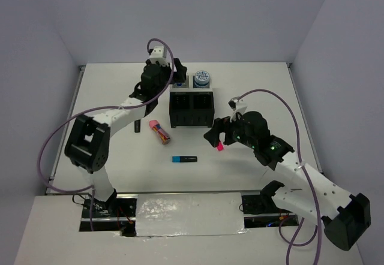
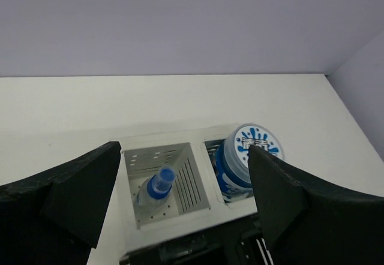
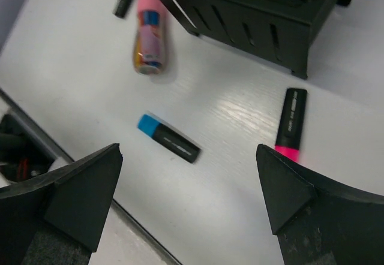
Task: Sort the stationery into containers
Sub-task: Place the stationery in the storage box, then pick up the stationery from the center of the board.
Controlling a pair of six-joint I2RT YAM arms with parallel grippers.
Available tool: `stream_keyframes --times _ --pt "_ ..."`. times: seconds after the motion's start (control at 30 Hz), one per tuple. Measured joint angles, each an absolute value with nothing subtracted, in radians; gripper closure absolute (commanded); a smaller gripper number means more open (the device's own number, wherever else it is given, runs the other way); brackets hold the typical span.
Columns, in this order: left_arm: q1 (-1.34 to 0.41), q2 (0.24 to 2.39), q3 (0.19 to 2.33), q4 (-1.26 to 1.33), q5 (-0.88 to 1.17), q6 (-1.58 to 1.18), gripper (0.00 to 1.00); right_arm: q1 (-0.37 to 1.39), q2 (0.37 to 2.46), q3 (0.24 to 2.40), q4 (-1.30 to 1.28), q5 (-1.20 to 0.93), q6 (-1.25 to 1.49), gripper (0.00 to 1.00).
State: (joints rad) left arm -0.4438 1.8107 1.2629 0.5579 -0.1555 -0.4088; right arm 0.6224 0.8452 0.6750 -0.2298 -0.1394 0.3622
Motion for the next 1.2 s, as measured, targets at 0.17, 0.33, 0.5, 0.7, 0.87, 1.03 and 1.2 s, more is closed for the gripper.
stream_keyframes --times 0.17,0.33,0.5,0.7,0.87,1.03,1.2 --pt "-0.445 1.599 1.378 0.187 -0.249 -0.483 0.01 0.621 1.025 0.675 -0.231 -0.136 0.313 0.0" --pt "-0.445 1.35 1.447 -0.216 -0.402 -0.64 0.01 0.729 1.156 0.723 -0.25 -0.086 0.265 0.0" --pt "-0.437 1.104 1.322 -0.553 -0.502 -0.772 0.01 0.878 1.335 0.908 -0.254 0.04 0.248 0.0" --pt "-0.433 0.893 1.193 -0.787 -0.499 -0.688 0.01 1.008 1.671 1.202 -0.252 0.203 0.241 0.0" --pt "-0.433 0.696 1.103 -0.804 -0.52 -0.583 0.01 1.032 1.854 1.322 -0.252 0.28 0.236 0.03" --pt "-0.432 0.521 0.992 -0.785 -0.581 -0.548 0.01 1.032 1.948 1.36 -0.242 0.318 0.219 0.05" --pt "-0.432 0.469 0.895 -0.785 -0.612 -0.549 0.01 1.032 2.016 1.403 -0.238 0.318 0.2 0.07"
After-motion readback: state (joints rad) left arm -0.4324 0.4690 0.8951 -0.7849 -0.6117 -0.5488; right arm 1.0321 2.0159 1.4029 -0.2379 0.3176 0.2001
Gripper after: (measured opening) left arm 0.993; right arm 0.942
